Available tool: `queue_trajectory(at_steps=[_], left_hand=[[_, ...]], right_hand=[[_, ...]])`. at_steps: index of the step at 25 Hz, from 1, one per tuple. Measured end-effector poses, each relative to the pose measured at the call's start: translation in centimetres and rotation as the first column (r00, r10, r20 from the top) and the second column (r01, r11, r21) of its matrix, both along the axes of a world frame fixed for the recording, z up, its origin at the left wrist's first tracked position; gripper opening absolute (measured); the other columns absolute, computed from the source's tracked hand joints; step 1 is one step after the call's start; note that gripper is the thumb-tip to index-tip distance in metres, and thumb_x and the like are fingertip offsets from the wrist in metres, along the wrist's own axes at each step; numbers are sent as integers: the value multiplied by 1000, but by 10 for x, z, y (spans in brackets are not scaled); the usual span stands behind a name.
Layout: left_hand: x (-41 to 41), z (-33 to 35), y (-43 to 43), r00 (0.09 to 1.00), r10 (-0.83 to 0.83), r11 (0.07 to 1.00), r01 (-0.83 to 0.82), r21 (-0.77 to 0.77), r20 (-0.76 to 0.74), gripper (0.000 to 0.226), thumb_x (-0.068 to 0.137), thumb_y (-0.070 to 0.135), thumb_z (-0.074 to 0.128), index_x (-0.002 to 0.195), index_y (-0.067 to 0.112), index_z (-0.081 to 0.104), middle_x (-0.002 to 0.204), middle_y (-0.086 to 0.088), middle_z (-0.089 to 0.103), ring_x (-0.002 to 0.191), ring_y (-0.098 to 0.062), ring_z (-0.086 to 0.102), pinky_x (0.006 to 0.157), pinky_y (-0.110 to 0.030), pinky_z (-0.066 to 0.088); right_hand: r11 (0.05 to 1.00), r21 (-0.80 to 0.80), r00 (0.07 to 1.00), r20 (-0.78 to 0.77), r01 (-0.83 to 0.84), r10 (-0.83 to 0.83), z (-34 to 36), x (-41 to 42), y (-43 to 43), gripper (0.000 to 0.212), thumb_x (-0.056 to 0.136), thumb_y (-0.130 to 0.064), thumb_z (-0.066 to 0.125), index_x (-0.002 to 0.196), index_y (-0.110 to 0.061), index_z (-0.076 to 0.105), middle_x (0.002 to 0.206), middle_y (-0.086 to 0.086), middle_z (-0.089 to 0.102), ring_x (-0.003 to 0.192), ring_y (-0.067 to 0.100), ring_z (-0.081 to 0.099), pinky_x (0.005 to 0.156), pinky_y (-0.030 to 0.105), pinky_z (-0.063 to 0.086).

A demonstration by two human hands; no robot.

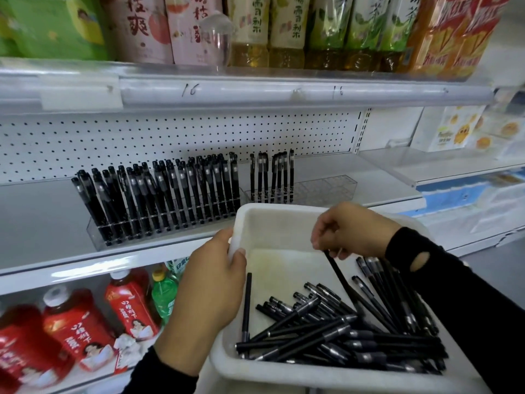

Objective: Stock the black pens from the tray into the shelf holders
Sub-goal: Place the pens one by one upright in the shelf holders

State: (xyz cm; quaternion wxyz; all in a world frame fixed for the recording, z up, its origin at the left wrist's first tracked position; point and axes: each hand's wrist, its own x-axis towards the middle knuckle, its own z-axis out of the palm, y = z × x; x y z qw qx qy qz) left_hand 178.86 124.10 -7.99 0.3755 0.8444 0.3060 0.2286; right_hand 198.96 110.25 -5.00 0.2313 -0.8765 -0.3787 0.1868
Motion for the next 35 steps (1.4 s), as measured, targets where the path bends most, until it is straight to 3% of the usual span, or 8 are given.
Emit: queue_trajectory(at_steps=[8, 12, 16, 19, 23, 26, 29, 35], left_hand=[[-1, -4, 4, 1000, 3, 1000, -3, -9, 23, 30, 99, 26, 50, 128, 35, 56, 93, 17, 65, 83, -3, 61, 71, -30, 50], [0, -5, 4, 1000, -2, 1000, 2, 0, 16, 27, 100, 27, 49, 124, 36, 57, 91, 15, 64, 80, -1, 60, 66, -24, 47], [-1, -5, 3, 1000, 3, 1000, -3, -2, 15, 29, 100, 27, 49, 126, 36, 56, 90, 14, 64, 81, -2, 60, 67, -25, 48], [-2, -3, 3, 1000, 6, 1000, -6, -3, 22, 32, 99, 27, 49, 130, 35, 55, 94, 14, 65, 84, -6, 61, 73, -31, 50], [-1, -3, 5, 1000, 0, 1000, 0, -1, 14, 31, 100, 28, 49, 129, 35, 55, 93, 16, 65, 83, -4, 61, 71, -30, 49], [0, -6, 7, 1000, -5, 1000, 5, -9, 6, 29, 100, 27, 49, 127, 34, 56, 95, 16, 65, 84, 0, 59, 67, -25, 46], [4, -7, 7, 1000, -4, 999, 5, -31, 22, 26, 99, 24, 50, 123, 32, 59, 89, 17, 63, 80, 5, 56, 63, -14, 40], [12, -6, 8, 999, 2, 996, 2, -89, 47, 26, 99, 21, 52, 120, 32, 62, 86, 18, 64, 77, 6, 57, 61, -10, 39]], right_hand=[[866, 470, 985, -55, 169, -162, 7, 11, 4, 11, 92, -2, 64, 86, -8, 72, 73, 10, 72, 65, 23, 74, 69, 36, 63], [989, 140, 981, -191, 52, -25, -11, 8, -1, 9, 88, -3, 70, 88, -11, 74, 82, 8, 75, 72, 21, 76, 76, 34, 63], [950, -287, 956, 223, -124, 193, -38, -1, 11, 11, 83, -16, 73, 90, -25, 73, 80, -8, 69, 75, 9, 63, 67, 19, 46], [934, -309, 906, 317, -182, 281, -48, -11, 23, 15, 84, -33, 73, 99, -28, 70, 90, -9, 67, 83, 11, 56, 72, 24, 40], [905, -331, 861, 341, -266, 377, -47, -22, 34, 17, 85, -27, 67, 102, -26, 66, 89, -5, 63, 81, 16, 57, 69, 26, 41], [957, -167, 919, 281, -237, 277, -17, -12, 30, 5, 86, -26, 69, 83, -24, 65, 77, -8, 66, 66, 7, 62, 61, 24, 47], [980, 137, 988, 55, -147, 141, 14, 9, 23, 2, 93, -16, 68, 91, -18, 68, 78, -1, 73, 69, 11, 72, 63, 26, 59], [802, 570, 983, -62, 176, -171, 34, 70, 43, 10, 92, -5, 68, 97, -12, 64, 85, 12, 75, 75, 23, 75, 76, 38, 63]])
